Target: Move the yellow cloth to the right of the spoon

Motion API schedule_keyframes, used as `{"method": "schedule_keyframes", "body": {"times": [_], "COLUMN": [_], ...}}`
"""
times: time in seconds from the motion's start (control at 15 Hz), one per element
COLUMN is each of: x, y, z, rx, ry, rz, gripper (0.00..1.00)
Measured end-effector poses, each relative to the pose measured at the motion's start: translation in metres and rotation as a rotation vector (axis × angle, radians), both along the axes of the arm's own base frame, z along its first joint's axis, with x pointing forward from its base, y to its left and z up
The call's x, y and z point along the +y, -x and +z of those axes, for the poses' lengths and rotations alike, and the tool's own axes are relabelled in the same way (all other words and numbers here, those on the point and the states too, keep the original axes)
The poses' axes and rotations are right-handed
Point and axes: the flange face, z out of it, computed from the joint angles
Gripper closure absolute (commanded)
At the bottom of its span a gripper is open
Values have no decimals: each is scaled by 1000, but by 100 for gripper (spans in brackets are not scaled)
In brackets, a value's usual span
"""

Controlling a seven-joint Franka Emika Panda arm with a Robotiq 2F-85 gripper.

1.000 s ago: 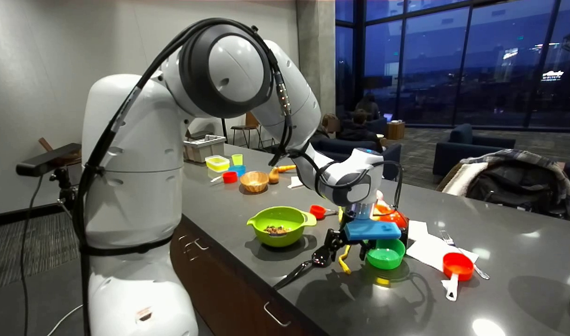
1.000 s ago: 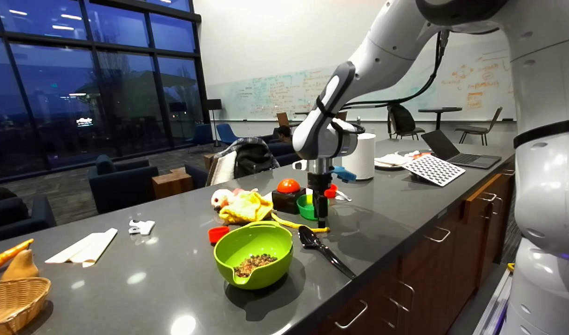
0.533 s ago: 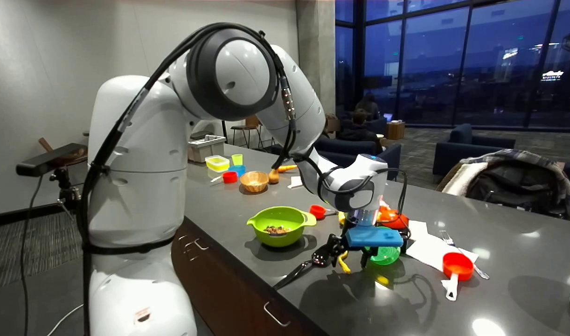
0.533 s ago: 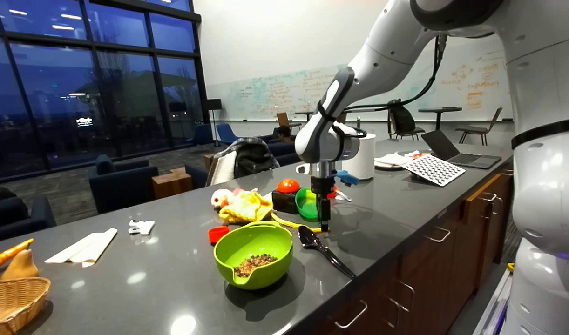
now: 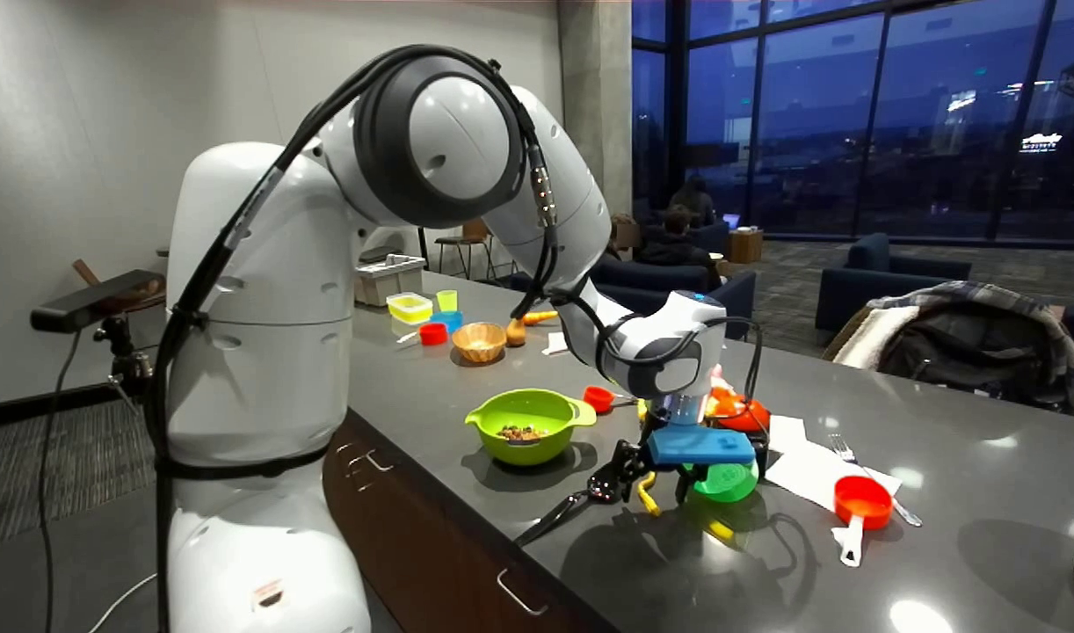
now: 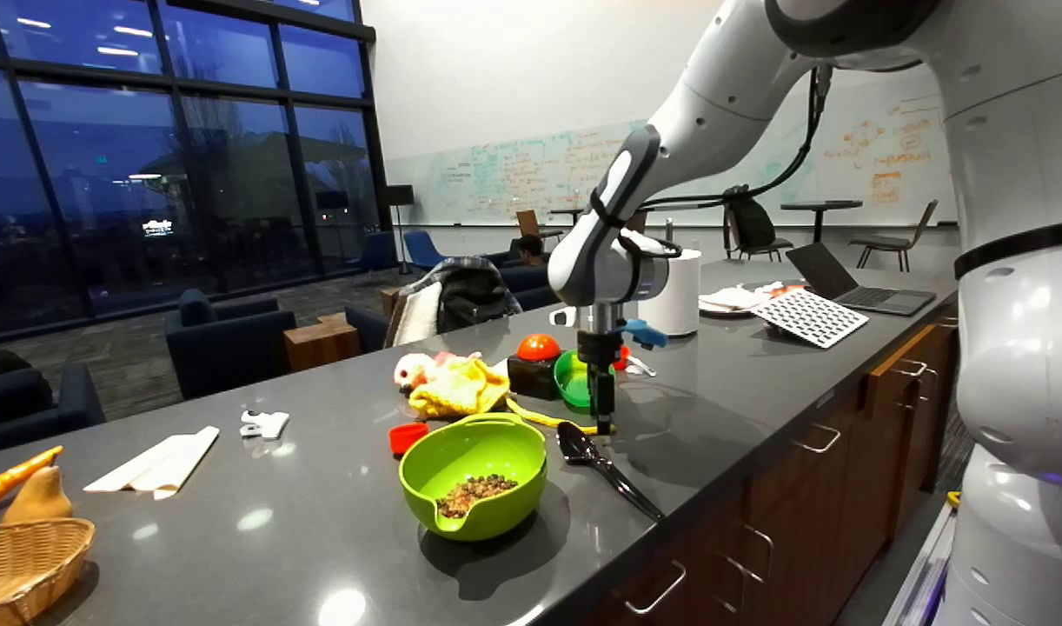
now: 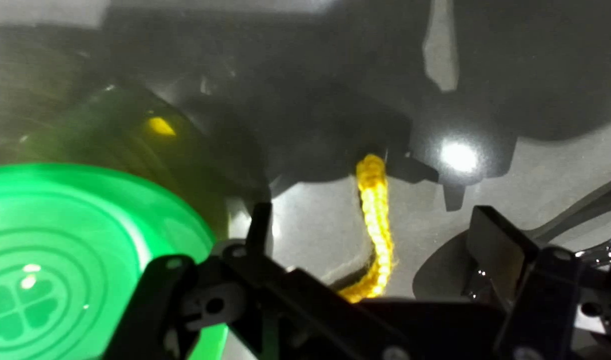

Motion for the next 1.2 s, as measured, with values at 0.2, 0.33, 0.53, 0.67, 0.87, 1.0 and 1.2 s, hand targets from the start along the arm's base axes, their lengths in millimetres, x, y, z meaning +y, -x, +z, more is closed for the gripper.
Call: {"method": "schedule_keyframes", "body": {"times": [0.2, 0.33, 0.53, 0.67, 0.87, 1.0, 1.2], "x": [2, 3, 3, 4, 12, 20, 27], "y": [0, 0, 0, 0, 0, 0, 1], "z": [-5, -5, -5, -5, -7, -9, -10], "rx": [5, 5, 4, 1, -8, -12, -16], "ry": [-2, -1, -1, 3, 60, 107, 148], "rz": [1, 0, -6, -16, -35, -51, -74], "gripper": [0, 0, 0, 0, 0, 0, 0]}}
